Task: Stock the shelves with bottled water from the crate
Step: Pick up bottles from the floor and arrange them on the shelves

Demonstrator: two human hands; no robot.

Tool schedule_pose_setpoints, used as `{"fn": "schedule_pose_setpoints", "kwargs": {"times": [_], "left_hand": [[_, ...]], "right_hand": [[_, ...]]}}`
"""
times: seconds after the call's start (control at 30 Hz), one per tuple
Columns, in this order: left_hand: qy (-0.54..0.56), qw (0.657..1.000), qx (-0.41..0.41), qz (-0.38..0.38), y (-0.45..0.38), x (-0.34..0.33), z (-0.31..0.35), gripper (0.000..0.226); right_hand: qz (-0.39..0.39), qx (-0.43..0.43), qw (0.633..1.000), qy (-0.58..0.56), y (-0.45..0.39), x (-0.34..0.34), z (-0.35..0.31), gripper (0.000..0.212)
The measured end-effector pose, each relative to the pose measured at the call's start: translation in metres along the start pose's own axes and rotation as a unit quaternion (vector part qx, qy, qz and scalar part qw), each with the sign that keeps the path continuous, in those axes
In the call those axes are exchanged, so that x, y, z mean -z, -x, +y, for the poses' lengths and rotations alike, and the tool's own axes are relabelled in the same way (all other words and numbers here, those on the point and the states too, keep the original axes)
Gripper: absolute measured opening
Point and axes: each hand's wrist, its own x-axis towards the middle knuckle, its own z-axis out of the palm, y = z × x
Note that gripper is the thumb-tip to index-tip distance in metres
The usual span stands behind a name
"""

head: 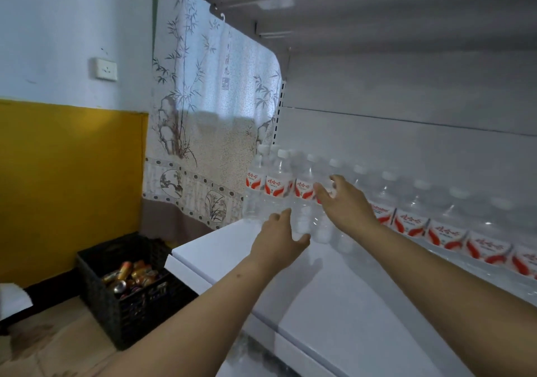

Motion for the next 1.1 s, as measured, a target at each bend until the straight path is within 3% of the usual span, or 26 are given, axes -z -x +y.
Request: {"fn": "schedule_pose_setpoints", "kwargs": {"times": [0.23, 0.53, 0.67, 0.87, 1.0, 1.1], "left_hand": [[0.015, 0.991, -0.127, -0.031, 0.104, -0.006, 0.098, 0.07], [0.054, 0.958, -0.266, -0.089, 0.204, -0.049, 0.215, 0.065], [0.08, 0.926, -0.336, -0.152, 0.271, -0.096, 0.271, 0.061], [0.111, 0.851, -0.438, -0.269, 0.392, -0.182, 0.333, 0.055], [0.082, 0.795, -0.483, -0.358, 0.47, -0.241, 0.335, 0.056], [0.026, 0.767, -0.472, -0.435, 0.517, -0.281, 0.321, 0.057]], "right_hand": [[0.022, 0.017, 0.999, 0.047, 0.082, 0.103, 0.011, 0.076], [0.107, -0.035, 0.986, 0.124, 0.208, 0.259, 0.065, 0.077], [0.138, -0.081, 0.976, 0.144, 0.294, 0.31, 0.103, 0.076], [0.185, -0.209, 0.943, 0.181, 0.449, 0.359, 0.171, 0.073], [0.22, -0.302, 0.913, 0.163, 0.549, 0.364, 0.214, 0.069], [0.302, -0.369, 0.87, 0.127, 0.619, 0.349, 0.243, 0.056]]}}
